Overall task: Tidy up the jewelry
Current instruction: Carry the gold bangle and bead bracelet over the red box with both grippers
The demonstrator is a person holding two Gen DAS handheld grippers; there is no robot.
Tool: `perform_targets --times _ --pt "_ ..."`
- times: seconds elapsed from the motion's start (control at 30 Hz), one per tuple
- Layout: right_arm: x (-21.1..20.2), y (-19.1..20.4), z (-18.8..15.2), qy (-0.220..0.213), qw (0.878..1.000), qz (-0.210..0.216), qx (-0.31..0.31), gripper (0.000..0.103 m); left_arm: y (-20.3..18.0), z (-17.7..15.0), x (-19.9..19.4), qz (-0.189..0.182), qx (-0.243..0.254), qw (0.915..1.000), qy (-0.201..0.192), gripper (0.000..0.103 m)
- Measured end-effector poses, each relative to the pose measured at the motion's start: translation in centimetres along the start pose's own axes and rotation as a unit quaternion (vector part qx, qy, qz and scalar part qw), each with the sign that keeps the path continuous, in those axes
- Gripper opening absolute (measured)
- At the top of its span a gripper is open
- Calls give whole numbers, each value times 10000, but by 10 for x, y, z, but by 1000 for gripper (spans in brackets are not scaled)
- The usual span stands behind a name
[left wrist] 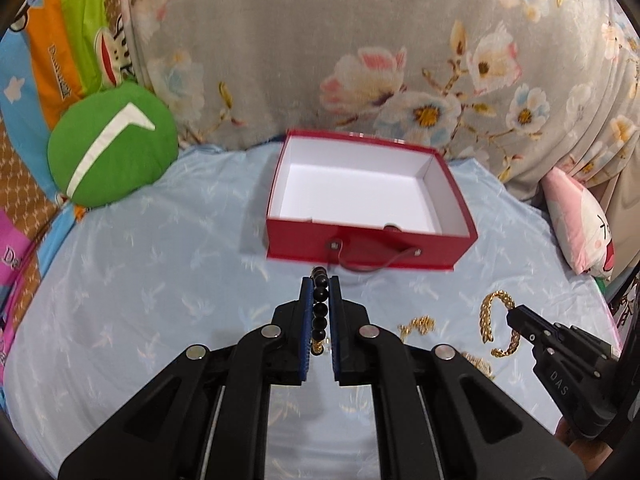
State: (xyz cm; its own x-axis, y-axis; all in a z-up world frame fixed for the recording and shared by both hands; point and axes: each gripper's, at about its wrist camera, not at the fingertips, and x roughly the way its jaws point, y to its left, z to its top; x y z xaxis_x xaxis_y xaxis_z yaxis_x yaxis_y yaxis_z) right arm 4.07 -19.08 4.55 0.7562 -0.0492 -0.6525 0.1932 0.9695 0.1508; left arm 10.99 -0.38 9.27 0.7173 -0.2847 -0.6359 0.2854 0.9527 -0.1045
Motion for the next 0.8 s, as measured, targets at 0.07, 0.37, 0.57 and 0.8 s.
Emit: perform_targets --times 0.07,0.37,0.57,0.8 --pt "-3 0 9 -92 10000 31 -5 3 -1 14 -3 -2 22 9999 -143 7" --pt "-1 -2 60 -549 9985 -22 -45 3 -4 68 0 37 102 9981 -606 7" --pt "12 -6 92 -728 9973 -101 -81 3 -8 99 15 91 129 9969 -773 7" --pt "33 -7 121 -825 9964 -158 -93 3 -18 122 40 130 209 9963 -827 7"
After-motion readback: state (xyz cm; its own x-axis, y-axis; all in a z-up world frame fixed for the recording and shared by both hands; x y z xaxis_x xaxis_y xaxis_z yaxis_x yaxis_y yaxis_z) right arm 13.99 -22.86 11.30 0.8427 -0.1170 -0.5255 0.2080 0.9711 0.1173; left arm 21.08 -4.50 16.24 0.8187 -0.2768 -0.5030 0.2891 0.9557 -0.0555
